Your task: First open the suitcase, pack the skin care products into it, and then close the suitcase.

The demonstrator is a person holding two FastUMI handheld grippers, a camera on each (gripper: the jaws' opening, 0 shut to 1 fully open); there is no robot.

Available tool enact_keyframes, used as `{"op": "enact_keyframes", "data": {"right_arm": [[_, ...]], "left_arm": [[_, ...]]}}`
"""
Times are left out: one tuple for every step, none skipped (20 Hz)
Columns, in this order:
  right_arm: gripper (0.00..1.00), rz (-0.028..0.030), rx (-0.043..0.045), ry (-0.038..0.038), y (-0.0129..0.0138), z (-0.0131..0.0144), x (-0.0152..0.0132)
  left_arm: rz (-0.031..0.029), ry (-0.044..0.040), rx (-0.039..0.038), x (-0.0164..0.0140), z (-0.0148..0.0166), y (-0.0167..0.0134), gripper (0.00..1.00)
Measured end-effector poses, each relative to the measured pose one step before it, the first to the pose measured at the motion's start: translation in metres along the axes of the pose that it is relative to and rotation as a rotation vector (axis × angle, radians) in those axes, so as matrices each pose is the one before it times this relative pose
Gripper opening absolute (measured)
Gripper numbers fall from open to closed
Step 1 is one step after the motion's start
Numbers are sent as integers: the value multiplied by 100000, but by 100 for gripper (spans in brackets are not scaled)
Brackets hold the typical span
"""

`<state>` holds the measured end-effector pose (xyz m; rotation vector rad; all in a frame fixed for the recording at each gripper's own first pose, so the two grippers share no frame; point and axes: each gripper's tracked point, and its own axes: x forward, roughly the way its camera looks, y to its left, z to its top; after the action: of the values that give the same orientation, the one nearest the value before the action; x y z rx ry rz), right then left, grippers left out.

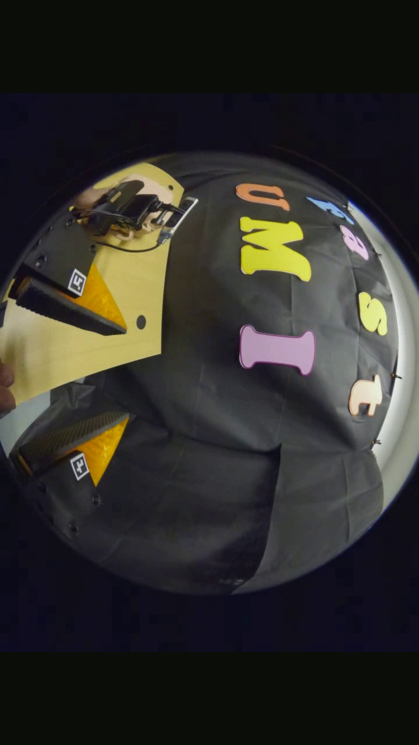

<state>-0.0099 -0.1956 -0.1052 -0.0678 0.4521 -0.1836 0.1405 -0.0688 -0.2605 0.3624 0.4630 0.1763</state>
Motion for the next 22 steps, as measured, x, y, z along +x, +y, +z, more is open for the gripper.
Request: {"op": "enact_keyframes", "data": {"right_arm": [[79,658,-352,531,219,-195,232],[79,703,-214,209,137,-127,119],[79,721,36,42,227,-33,76],[79,710,27,-182,248,95,27],[79,778,35,-373,268,134,134],[79,673,-139,-314,140,52,-16],[79,752,12,-381,280,115,3],[79,537,-14,-482,392,124,131],[79,749,-33,-409,391,141,66],[79,1077,127,-484,706,176,61],[78,1285,424,-814,755,369,84],[78,1580,580,-1224,902,556,-42],[78,1413,576,-1513,974,725,-16],[78,2082,1060,-1545,1216,842,36],[79,2325,896,-2390,1522,1193,-18],[79,1889,259,-2745,1301,1137,76],[79,2213,191,-2555,1476,1221,185],[77,2438,201,-2793,1559,1198,93],[79,2327,524,-2426,1551,1259,227],[79,2826,707,-2516,1603,1157,218],[79,1914,346,-2396,1502,1088,132],[77,1259,-990,-2903,1178,934,162]], "left_arm": [[-1948,904,-902,22,-40,-624,22],[-1906,1378,-407,127,-21,-190,28],[-3005,2157,-180,174,-252,-432,33],[-2592,1756,-779,-44,-89,-268,37],[-902,399,-515,-180,232,0,45],[-946,480,-1276,-488,-104,-163,48],[-2443,456,-3579,-565,26,-490,49],[-3666,-181,-4509,-809,36,-672,52],[-3729,-1621,-4407,-1202,567,-503,59],[-4449,-2925,-4718,-1385,914,-667,62],[-3250,-5282,-3870,-1424,1608,-288,69],[-2221,-6138,-3159,-1519,2065,-48,77],[-1333,-6018,-1513,-1418,2226,165,91],[-863,-6164,100,-2041,3094,106,93],[-253,-5895,741,-1097,2531,638,93],[1057,-4430,502,-1121,2406,980,93],[1355,-3507,-847,-922,2106,968,93],[1902,-3897,-1496,-643,2185,1384,93],[2300,-3235,-1385,-702,2043,1359,93],[1305,-3326,-1375,-638,2028,1169,94],[308,-3071,-963,-611,1731,855,94],[101,-2728,-552,-804,1506,695,94]]}}
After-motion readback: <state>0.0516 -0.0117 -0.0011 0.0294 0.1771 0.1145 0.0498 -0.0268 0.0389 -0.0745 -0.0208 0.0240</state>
